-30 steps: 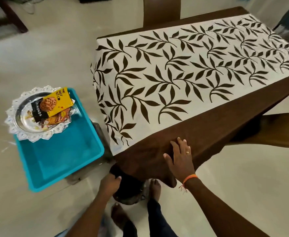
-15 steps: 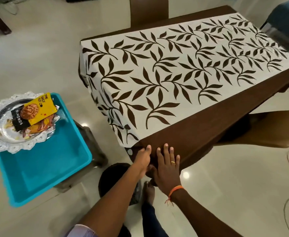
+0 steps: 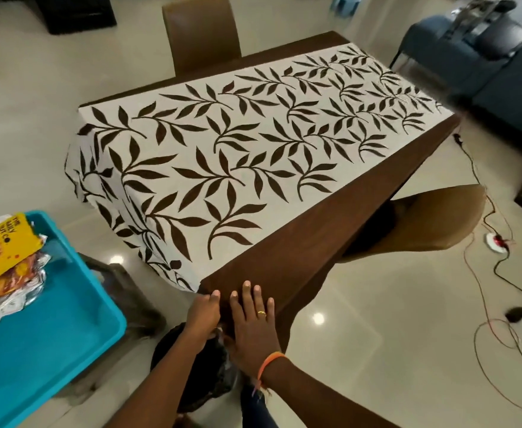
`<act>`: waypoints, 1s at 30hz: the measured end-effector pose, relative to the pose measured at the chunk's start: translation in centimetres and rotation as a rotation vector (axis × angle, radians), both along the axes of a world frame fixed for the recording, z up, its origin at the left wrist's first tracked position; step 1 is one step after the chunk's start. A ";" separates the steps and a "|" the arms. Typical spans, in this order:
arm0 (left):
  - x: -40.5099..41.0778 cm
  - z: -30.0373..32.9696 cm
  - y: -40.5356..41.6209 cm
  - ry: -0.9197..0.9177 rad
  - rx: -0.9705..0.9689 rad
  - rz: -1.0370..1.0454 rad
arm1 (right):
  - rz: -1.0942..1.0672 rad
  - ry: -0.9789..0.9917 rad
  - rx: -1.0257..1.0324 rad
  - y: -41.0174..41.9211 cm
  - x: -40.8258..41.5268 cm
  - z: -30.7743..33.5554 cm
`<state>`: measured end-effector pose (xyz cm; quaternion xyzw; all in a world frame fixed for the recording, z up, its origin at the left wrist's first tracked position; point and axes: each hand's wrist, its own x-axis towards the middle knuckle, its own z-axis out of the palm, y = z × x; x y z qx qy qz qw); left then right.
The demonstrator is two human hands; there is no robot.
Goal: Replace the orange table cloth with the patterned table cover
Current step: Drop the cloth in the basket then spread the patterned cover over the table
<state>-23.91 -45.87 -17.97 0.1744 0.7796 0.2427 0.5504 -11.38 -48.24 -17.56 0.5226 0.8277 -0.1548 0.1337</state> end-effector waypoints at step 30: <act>8.1 2.1 -0.7 0.920 0.044 -0.976 | -0.161 0.145 0.065 16.0 14.2 2.7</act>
